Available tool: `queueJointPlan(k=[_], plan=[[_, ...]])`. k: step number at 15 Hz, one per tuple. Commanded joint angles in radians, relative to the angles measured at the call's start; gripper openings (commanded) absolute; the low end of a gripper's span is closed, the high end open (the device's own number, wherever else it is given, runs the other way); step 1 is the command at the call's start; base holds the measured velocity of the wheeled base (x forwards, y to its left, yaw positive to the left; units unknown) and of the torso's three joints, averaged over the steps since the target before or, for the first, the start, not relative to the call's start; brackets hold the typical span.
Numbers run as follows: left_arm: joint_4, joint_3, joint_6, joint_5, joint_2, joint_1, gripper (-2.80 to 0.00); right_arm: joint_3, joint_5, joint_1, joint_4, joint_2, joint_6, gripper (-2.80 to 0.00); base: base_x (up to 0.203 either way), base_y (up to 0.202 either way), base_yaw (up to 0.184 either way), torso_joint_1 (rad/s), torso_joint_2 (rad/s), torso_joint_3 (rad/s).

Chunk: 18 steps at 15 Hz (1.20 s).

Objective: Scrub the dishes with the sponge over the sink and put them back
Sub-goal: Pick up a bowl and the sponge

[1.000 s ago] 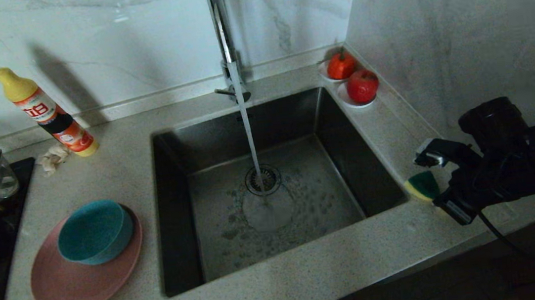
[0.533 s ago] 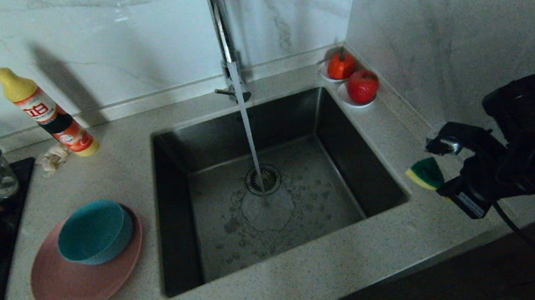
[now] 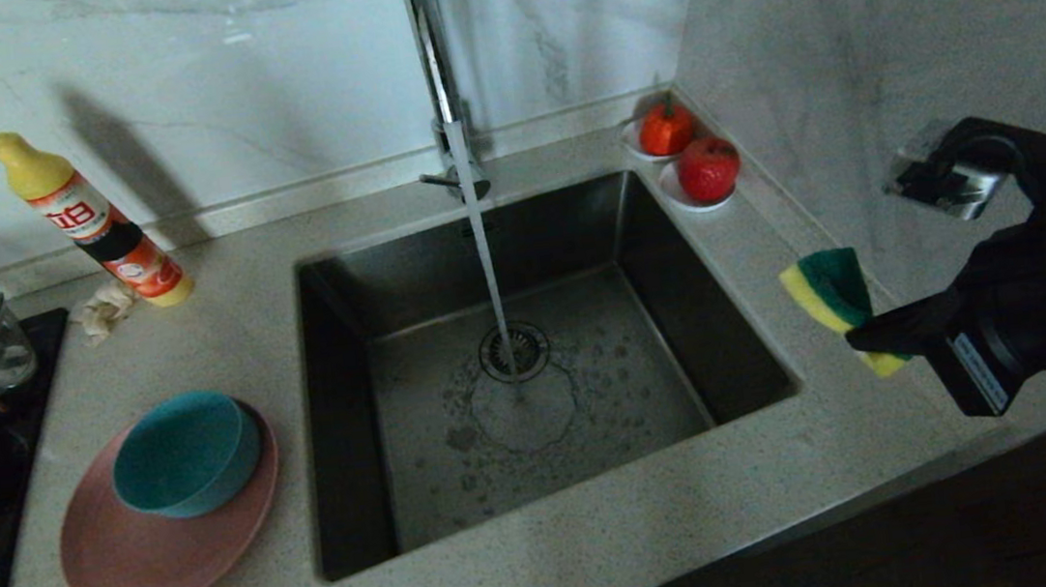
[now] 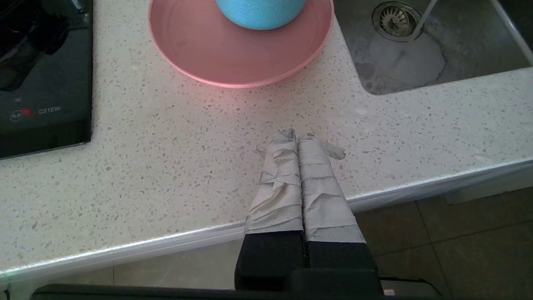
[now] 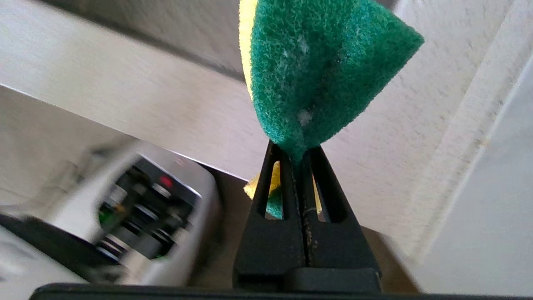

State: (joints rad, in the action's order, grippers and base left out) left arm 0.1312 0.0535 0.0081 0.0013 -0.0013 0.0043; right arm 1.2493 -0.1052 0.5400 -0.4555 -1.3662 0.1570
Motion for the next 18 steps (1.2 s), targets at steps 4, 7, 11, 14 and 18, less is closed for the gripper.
queueJointPlan(k=[4,7,11,14,18], plan=[[0.001,0.000,0.000,0.000,0.000,0.000,-2.80,0.048,-0.140,0.183,-0.020,0.025,-0.205,-2.80,0.000,0.000,0.000,0.000,0.00,0.000],[0.001,0.000,0.000,0.000,0.000,0.000,-2.80,0.049,-0.182,0.272,-0.098,0.036,-0.242,-2.80,0.000,0.000,0.000,0.000,0.00,0.000],[0.001,0.000,0.000,0.000,0.000,0.000,-2.80,0.037,-0.214,0.339,-0.126,0.026,-0.290,-2.80,0.000,0.000,0.000,0.000,0.00,0.000],[0.001,0.000,0.000,0.000,0.000,0.000,-2.80,0.019,-0.214,0.344,-0.126,0.021,-0.297,-2.80,0.000,0.000,0.000,0.000,0.00,0.000],[0.001,0.000,0.000,0.000,0.000,0.000,-2.80,0.001,-0.210,0.344,-0.149,-0.003,-0.313,-2.80,0.000,0.000,0.000,0.000,0.00,0.000]])
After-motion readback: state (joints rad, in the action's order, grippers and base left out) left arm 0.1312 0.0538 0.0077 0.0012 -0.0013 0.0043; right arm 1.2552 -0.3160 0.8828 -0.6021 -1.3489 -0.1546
